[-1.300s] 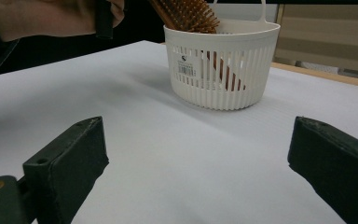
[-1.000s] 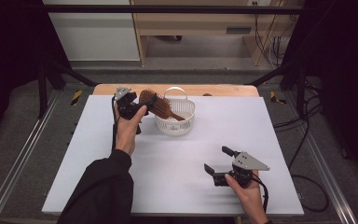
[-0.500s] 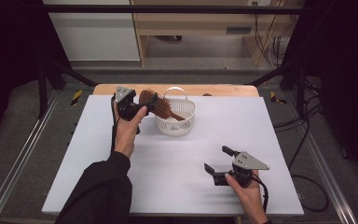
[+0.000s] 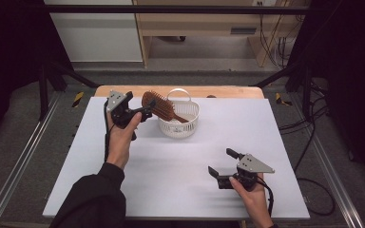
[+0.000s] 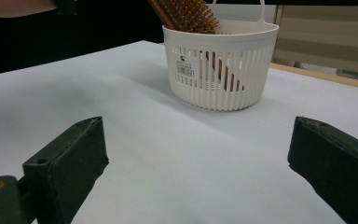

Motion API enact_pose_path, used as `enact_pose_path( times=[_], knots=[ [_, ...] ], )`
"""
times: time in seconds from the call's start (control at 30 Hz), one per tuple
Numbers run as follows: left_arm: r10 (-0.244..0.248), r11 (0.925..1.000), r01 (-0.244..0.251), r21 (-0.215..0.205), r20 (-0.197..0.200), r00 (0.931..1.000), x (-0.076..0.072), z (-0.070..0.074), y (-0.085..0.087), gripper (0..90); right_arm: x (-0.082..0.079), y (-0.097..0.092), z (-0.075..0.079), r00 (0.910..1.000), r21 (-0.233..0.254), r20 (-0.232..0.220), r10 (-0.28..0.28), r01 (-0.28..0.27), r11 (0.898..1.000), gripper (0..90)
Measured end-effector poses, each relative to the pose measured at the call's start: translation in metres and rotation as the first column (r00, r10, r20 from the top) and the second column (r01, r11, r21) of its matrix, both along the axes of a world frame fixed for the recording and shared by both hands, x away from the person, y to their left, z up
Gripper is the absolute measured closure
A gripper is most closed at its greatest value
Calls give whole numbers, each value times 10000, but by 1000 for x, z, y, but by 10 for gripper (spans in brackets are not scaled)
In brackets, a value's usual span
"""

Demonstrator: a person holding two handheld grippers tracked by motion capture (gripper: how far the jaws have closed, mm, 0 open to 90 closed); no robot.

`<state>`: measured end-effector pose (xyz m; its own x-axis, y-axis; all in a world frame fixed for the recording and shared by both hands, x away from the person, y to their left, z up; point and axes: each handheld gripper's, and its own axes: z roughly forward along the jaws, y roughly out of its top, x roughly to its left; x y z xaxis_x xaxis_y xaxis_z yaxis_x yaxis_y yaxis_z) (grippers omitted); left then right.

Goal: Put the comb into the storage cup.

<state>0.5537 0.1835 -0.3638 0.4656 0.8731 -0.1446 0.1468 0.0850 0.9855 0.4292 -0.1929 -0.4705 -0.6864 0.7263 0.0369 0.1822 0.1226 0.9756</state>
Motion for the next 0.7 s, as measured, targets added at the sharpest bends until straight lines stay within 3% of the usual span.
enact_pose_path(
  times=[0.27, 0.7],
  knots=[
    [-295, 9967, 287, 758, 100, 9995, -36, -5, 8, 20, 0, 1, 1, 9998, -1, 19, -218, 218, 9998, 45],
    [-332, 9972, 314, 686, 262, 9991, -53, -2, 22, 21, 0, 0, 0, 9997, -99, 30, -259, 259, 9996, 42]
  ],
)
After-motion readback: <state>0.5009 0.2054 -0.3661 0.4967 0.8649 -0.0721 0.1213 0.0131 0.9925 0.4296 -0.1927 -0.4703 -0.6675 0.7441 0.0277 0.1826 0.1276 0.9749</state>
